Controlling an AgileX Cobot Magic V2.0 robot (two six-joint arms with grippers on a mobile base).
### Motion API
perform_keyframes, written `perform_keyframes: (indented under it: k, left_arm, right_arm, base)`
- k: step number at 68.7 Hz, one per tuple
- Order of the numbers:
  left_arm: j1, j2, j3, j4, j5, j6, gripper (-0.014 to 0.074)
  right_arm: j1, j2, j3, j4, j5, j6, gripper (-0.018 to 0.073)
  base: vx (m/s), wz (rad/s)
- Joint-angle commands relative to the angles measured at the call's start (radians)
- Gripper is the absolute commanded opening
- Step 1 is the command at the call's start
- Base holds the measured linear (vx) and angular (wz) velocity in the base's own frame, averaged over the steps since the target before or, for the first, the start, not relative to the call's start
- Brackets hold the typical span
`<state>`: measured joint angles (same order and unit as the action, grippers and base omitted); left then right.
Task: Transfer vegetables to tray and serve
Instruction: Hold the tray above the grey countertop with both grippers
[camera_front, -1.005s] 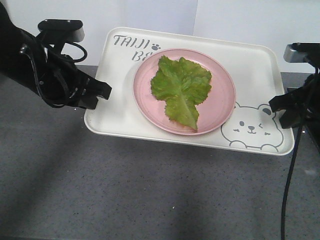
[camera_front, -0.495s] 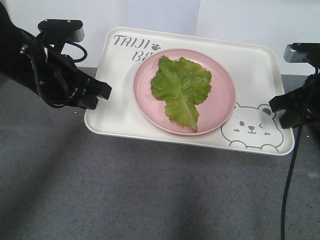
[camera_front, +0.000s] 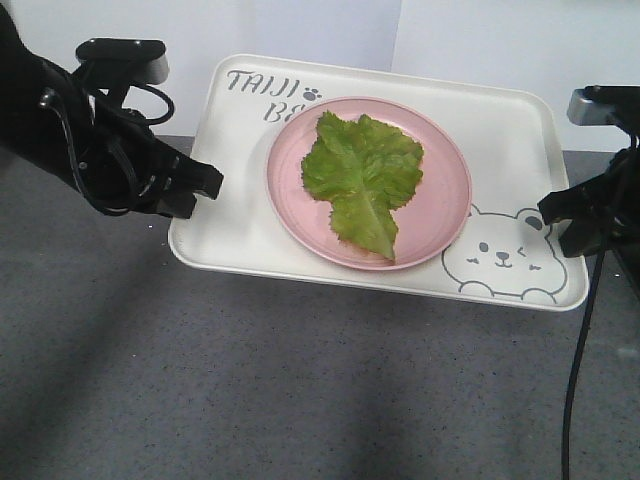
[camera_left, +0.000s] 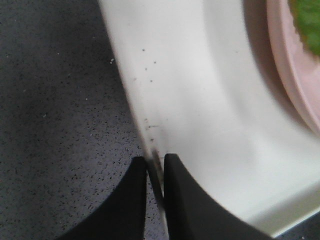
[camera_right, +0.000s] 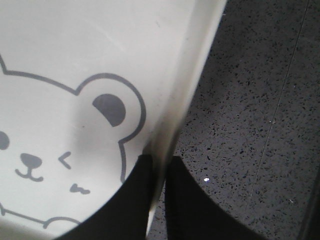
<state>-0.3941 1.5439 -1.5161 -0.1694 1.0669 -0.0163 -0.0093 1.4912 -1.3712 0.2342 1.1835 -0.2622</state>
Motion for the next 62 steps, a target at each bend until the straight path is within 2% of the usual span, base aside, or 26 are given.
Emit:
perform_keyframes:
  k: [1, 62]
  left_arm:
    - [-0.031, -0.044, -0.035, -0.162, -0.103, 0.028, -0.0006]
    - [-0.031, -0.044, -0.035, -0.162, -0.103, 0.028, -0.0006]
  right_arm:
    - [0.018, -0.043, -0.029, 0.148, -0.017, -0.052, 0.0004]
    - [0.018, -0.043, -0.029, 0.148, -0.017, -0.052, 0.0004]
  base:
    - [0.00, 0.00]
    - [0.00, 0.00]
